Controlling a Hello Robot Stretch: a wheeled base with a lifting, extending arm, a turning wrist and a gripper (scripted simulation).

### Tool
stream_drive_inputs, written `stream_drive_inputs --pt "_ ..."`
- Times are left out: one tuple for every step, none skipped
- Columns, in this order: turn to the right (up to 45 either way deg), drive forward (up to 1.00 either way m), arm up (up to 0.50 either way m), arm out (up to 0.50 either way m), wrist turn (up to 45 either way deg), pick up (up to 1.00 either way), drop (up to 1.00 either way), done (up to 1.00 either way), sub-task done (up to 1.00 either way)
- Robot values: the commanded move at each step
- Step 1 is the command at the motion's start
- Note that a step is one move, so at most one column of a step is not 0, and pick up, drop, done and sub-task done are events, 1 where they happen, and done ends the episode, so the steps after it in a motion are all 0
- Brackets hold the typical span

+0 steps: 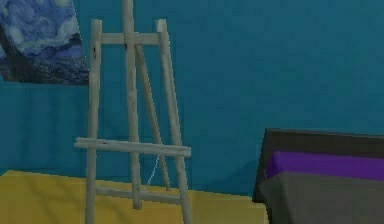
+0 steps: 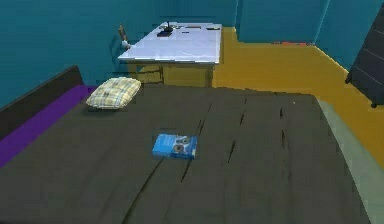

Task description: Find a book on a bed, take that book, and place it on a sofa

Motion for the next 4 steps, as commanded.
stream_drive_inputs --pt "0.0 0.00 0.18 0.00 0.0 0.00 0.00 0.00 0.00" --pt "0.0 0.00 0.00 0.46 0.0 0.00 0.00 0.00 0.00" --pt "0.0 0.00 0.00 0.00 45.0 0.00 0.00 0.00 0.00" --pt "0.0 0.00 0.00 0.00 45.0 0.00 0.00 0.00 0.00"
